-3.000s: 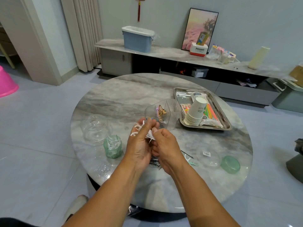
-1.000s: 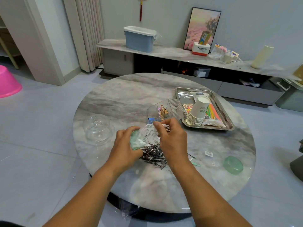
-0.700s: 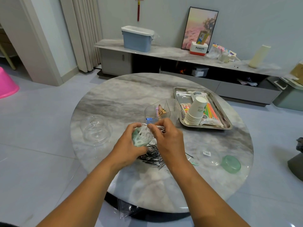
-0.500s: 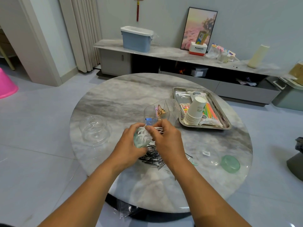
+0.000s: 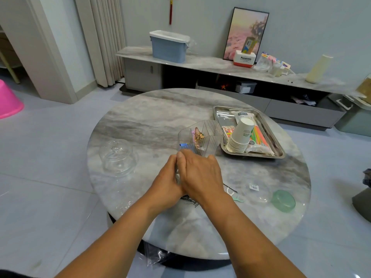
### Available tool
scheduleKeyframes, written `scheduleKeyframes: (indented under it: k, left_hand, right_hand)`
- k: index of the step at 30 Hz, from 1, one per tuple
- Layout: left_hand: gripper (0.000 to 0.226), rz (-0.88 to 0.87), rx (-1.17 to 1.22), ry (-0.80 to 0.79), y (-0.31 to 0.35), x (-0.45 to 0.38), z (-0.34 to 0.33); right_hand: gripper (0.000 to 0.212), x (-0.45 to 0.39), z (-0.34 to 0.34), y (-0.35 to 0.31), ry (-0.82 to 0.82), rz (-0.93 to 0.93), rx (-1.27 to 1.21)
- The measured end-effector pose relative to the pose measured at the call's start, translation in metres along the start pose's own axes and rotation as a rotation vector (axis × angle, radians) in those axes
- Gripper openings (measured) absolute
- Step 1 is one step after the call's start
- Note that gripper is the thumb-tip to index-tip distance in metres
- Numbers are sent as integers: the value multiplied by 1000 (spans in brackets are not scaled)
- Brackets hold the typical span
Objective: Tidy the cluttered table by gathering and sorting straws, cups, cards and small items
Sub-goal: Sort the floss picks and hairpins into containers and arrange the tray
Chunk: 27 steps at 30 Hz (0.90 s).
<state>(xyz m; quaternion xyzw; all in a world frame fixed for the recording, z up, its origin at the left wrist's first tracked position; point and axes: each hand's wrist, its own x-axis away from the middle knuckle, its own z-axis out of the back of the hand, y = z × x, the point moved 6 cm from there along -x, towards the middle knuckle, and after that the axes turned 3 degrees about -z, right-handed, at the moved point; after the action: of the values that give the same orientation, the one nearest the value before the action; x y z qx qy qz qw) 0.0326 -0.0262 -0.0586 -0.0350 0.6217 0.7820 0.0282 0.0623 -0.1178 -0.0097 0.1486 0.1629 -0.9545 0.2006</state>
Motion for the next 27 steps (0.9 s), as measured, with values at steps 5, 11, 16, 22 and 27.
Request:
scheduleKeyframes:
  k: [5, 11, 16, 22, 27]
  left_hand:
    - [61, 47, 61, 162, -14, 1, 13]
    - [69, 6, 54, 210, -28, 0, 16]
    - [65, 16, 69, 351, -46, -1, 34]
    - [75, 53, 16, 524, -70, 5, 56]
    - [90, 90, -9, 520, -87, 8, 57]
  right_hand:
    - [65, 2, 4, 11, -65, -100, -239]
    - [62, 3, -4, 16, -53, -130, -451]
    - [36, 6, -5, 64, 88, -442, -719]
    - [14, 30, -28, 138, -483, -717, -236]
    - [24, 39, -33, 147, -534, -710, -156]
